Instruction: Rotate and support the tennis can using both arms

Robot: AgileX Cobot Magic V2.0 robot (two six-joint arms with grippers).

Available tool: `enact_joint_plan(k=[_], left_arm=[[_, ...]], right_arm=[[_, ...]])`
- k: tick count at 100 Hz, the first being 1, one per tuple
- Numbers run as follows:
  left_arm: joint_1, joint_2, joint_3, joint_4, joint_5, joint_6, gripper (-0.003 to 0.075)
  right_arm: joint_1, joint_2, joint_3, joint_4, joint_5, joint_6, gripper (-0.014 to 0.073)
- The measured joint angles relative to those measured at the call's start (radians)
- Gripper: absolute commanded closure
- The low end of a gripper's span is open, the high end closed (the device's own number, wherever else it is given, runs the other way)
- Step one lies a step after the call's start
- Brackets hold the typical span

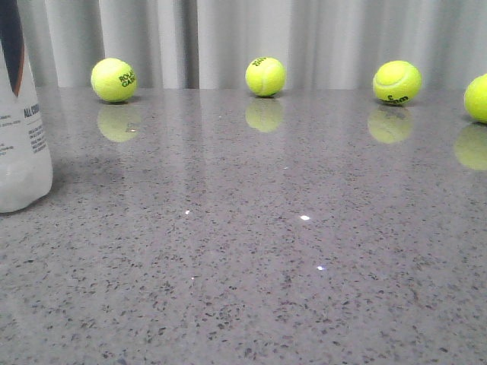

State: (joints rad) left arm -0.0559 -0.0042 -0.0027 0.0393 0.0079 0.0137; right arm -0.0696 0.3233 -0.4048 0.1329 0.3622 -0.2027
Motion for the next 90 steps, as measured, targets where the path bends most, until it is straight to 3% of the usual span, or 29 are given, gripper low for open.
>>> enact_joint_plan(k=[90], left_arm=[[0.000, 0.000, 0.000, 0.002, 0.000, 0.000, 0.0741]], right_arm=[[0.007, -0.001, 0.026, -0.035, -0.031, 0.012, 0.0661]])
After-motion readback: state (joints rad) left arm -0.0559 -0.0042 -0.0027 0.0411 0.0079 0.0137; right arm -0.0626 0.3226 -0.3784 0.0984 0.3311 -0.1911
